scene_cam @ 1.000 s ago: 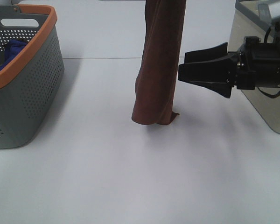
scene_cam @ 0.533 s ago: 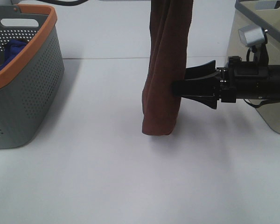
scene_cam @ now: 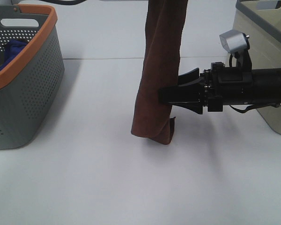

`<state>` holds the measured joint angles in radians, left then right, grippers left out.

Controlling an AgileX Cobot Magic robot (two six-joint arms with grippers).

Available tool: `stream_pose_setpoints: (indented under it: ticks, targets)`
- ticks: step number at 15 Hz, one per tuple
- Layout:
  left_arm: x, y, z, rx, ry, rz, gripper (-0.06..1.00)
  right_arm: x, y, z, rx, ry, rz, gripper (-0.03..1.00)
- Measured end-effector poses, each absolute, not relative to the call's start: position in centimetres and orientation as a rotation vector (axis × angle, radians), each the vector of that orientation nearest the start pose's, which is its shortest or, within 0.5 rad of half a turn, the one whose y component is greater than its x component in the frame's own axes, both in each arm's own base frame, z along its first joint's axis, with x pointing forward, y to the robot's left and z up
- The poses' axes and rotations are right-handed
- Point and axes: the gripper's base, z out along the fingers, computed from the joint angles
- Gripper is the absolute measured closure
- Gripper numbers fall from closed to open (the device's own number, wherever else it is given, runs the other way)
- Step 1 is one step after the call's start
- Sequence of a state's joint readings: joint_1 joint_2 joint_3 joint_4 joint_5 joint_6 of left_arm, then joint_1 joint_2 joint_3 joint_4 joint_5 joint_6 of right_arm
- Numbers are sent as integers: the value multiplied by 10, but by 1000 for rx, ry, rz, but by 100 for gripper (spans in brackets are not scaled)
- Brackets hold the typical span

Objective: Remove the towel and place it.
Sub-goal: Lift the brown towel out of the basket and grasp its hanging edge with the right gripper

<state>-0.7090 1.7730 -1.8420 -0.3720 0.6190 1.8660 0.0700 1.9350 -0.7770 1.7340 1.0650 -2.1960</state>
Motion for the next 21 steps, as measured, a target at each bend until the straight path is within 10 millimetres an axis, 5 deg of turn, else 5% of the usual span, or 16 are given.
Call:
stream_pose_setpoints:
  ticks: [4,21]
  targets:
    - [308,-286,415,1894,710,384,94,297,99,125,-905,1998,1071,56]
    - [313,-287,409,1892,733,409,94,282,100,120,-901,2160,1252,57]
